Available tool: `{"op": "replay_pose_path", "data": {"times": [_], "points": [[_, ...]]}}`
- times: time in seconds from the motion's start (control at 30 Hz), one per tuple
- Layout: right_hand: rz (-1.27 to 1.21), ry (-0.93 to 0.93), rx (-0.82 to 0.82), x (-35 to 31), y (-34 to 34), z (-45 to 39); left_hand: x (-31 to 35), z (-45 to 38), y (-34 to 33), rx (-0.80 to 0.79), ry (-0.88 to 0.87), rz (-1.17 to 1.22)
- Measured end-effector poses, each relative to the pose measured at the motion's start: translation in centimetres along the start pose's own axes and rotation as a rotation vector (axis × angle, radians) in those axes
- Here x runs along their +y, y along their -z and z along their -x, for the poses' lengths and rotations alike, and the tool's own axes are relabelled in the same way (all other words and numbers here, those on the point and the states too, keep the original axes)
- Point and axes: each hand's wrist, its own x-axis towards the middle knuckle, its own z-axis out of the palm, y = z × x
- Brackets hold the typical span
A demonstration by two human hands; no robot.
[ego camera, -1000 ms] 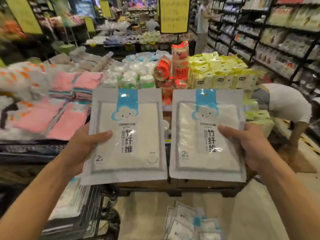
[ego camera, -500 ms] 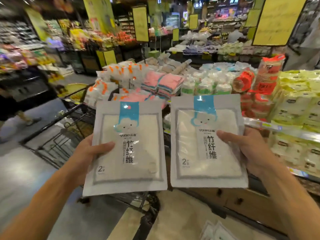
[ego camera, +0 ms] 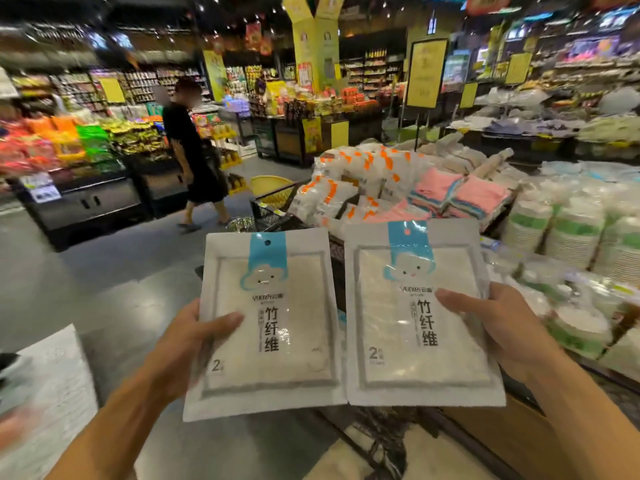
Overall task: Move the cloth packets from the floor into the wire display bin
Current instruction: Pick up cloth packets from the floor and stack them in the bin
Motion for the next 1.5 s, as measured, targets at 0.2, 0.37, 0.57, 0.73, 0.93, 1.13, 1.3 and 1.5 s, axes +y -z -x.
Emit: {"op": "replay_pose_path", "data": {"times": [0.2, 0.37, 0.57, 0.73, 0.93, 1.13, 1.3, 1.5], "points": [[0.023, -0.007, -0.045, 0.4, -8.5, -4.9, 2.2, -2.8, 7.1, 0.065, -0.062, 0.013], [0.021, -0.029, -0.082, 0.7, -12.1, -8.9, 2.5, -5.6, 10.6, 0.079, -0.058, 0.01], [-0.047, -0.05, -0.131, 1.2, -13.8, -14.7, 2.0, -10.0, 11.8, 0.1, -0.024, -0.022], [-0.079, -0.083, -0.144, 2.5, -13.5, -20.8, 1.9, -14.4, 11.3, 0.155, 0.027, 0.013], [-0.098, -0.117, -0.095, 4.6, -11.0, -27.0, 1.1, -21.4, 9.6, 0.168, 0.056, -0.001], [-0.126, -0.178, 0.074, 7.7, -7.4, -30.6, -1.3, -30.0, 8.1, 0.046, 0.202, 0.001], [-0.09, -0.198, 0.242, 10.5, -5.6, -33.0, -4.4, -38.4, 6.8, -0.028, 0.281, -0.032], [-0.076, -0.285, 0.455, 14.3, -6.1, -33.9, -9.7, -47.8, 6.8, -0.215, 0.439, -0.046]]}}
